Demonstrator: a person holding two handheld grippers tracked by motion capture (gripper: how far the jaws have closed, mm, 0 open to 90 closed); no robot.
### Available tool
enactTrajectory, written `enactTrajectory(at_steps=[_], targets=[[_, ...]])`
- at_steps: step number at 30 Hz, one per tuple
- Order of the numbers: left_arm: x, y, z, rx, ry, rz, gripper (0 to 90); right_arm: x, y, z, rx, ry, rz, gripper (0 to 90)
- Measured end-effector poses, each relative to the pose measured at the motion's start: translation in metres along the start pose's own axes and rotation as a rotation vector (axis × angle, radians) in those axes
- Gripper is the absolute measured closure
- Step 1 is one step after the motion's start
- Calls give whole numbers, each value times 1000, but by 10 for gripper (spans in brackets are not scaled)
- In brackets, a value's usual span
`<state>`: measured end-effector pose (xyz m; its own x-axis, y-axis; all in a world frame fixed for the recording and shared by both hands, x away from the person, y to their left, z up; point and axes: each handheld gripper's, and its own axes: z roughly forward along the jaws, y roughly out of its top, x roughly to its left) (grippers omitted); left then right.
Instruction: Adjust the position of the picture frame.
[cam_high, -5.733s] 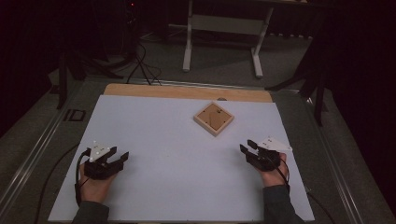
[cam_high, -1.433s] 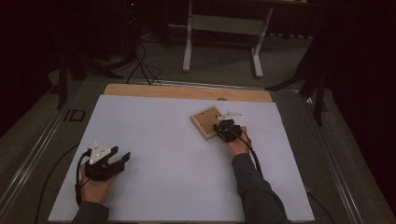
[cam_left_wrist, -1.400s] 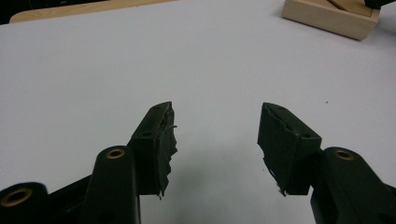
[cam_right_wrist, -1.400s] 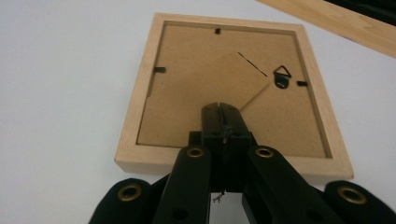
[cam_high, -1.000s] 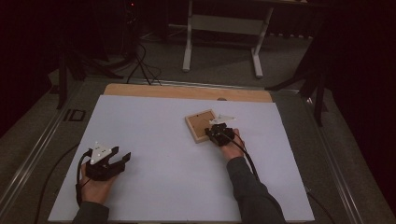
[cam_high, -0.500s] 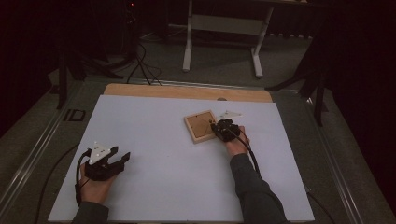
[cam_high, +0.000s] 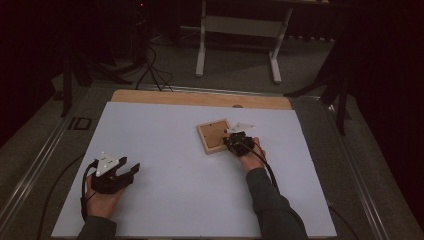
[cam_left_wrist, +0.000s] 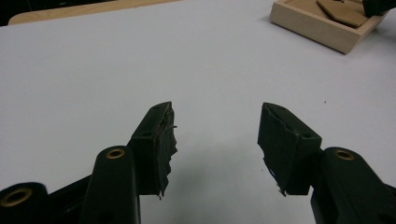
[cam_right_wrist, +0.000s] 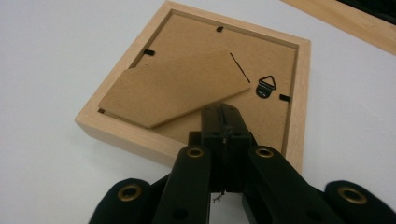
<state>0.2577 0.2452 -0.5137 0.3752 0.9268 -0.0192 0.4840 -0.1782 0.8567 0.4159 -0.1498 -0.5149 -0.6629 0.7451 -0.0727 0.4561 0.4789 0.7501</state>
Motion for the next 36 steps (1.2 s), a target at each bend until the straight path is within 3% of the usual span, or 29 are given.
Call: enactTrajectory(at_steps=[28,36], targets=[[-3,-1,4,15,-7,9,454,35,-9,-8,-35,102,-6,900],[-6,0,6,20,-16,15,454,46,-9,-11,-25,117,-48,900]])
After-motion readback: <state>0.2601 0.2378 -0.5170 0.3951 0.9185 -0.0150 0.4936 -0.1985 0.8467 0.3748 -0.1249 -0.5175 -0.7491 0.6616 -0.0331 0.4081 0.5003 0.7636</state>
